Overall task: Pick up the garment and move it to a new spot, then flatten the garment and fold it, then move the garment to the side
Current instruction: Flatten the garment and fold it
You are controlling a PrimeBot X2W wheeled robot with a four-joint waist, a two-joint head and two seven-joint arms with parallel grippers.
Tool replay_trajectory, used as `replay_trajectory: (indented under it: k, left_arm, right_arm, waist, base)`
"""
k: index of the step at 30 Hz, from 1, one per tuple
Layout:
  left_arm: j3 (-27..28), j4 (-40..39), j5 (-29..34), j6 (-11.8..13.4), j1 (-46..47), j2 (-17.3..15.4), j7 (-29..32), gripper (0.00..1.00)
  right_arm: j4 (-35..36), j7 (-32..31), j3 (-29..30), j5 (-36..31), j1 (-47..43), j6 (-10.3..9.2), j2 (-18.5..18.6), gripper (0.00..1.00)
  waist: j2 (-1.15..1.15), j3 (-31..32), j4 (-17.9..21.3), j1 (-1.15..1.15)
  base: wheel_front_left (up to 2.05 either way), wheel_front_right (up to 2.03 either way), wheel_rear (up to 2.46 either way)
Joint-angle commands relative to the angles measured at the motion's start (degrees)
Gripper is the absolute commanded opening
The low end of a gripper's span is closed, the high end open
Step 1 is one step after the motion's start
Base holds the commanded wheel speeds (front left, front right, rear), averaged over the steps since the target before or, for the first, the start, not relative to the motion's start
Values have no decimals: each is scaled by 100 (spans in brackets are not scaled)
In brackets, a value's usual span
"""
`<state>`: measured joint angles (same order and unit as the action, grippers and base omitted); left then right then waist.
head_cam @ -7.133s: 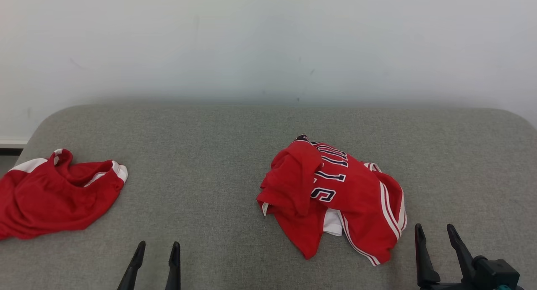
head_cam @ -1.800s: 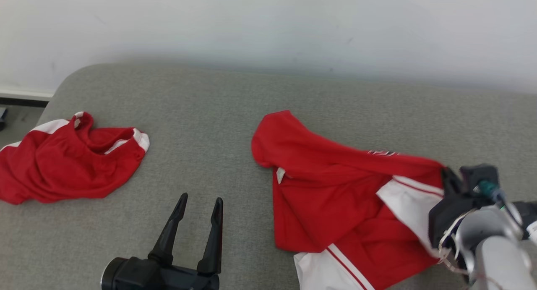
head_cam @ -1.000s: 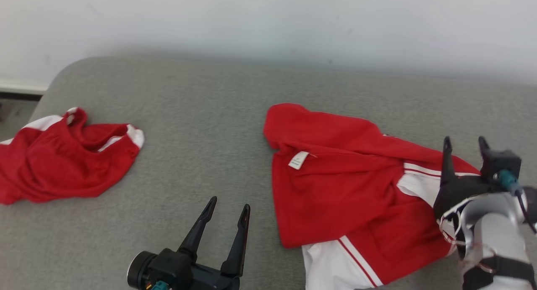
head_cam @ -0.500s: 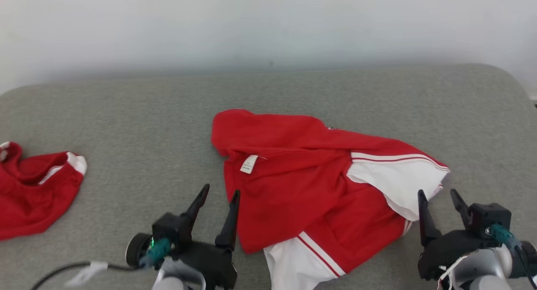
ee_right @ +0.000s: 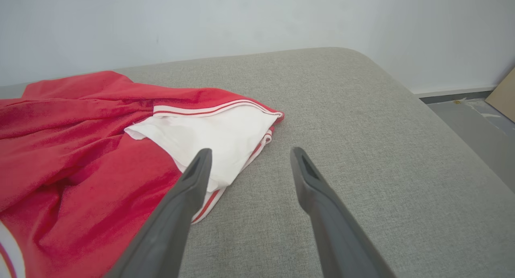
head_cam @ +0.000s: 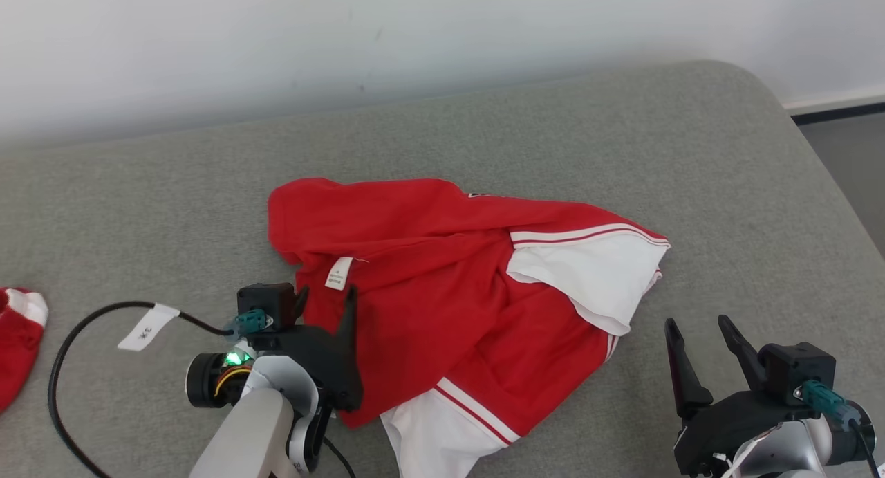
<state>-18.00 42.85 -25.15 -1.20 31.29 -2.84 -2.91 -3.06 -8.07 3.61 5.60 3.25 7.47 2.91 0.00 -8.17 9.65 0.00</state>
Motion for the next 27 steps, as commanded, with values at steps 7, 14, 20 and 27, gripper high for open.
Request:
replay_trajectory:
  k: [7,14,20,27]
  left_arm:
    - [-67,592,-279,254,365,-6,-11,5]
    - [-349,795,-546,151,451,-7,-236,0]
    - [-572,406,-738,177,91,-7,-678,0]
    - [-679,-134,-636,368,-199,-101,-707,0]
  right_arm:
    - [75,-17,-1,23,-54,6,-4,100]
    - [97,-17,66,42,-66,6,-5,100]
    - [93,-27,189,33,-108,6,-3,100]
    - [76,-74,178,51,-136,6,-4,100]
  waist:
    - [0,-203,196,0]
    - [0,-209,50,0]
    - [0,-123,-305,0]
    - [0,11,-681,0]
  base:
    - [0,0,0]
    - [0,0,0]
    - [0,0,0]
    - [0,0,0]
